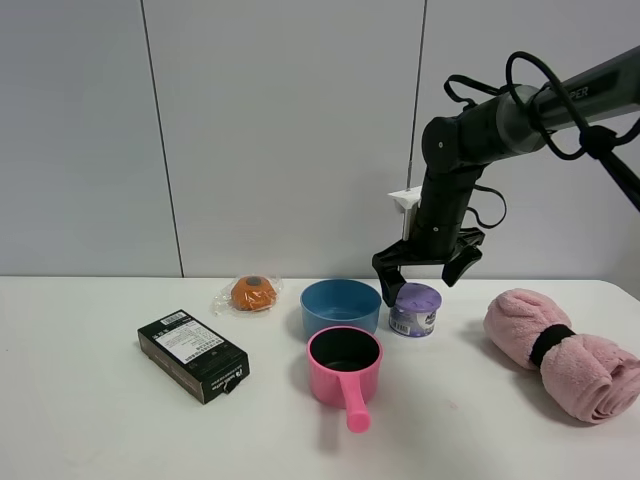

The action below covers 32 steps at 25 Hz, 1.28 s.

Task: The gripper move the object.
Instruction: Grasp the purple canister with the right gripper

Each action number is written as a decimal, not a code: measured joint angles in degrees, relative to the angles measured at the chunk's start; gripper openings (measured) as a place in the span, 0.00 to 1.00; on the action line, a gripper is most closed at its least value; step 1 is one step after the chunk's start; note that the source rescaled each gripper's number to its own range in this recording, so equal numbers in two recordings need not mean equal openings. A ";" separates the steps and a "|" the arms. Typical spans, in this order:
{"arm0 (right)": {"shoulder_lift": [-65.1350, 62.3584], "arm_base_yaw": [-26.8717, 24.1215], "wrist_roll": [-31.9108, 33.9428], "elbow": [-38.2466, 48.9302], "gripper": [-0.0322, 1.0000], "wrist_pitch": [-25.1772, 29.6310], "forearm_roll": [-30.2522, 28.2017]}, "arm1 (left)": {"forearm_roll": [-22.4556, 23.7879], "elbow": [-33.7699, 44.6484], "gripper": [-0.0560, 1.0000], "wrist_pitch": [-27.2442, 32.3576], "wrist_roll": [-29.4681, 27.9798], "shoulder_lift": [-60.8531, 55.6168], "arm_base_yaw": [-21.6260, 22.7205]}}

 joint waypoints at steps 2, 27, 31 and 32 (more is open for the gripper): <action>0.10 -0.13 0.00 0.00 1.00 0.00 0.15 | 0.00 0.00 1.00 0.00 0.00 0.00 0.00; 3.90 -0.23 0.00 0.00 0.79 -5.77 3.79 | 0.00 0.00 1.00 0.00 0.00 0.00 0.00; 3.90 -0.23 0.00 0.00 0.56 -5.77 3.84 | 0.00 0.00 1.00 0.00 0.00 0.00 0.00; 3.90 -0.23 0.00 0.00 0.53 -5.77 3.84 | 0.00 0.00 1.00 0.00 0.00 0.00 0.00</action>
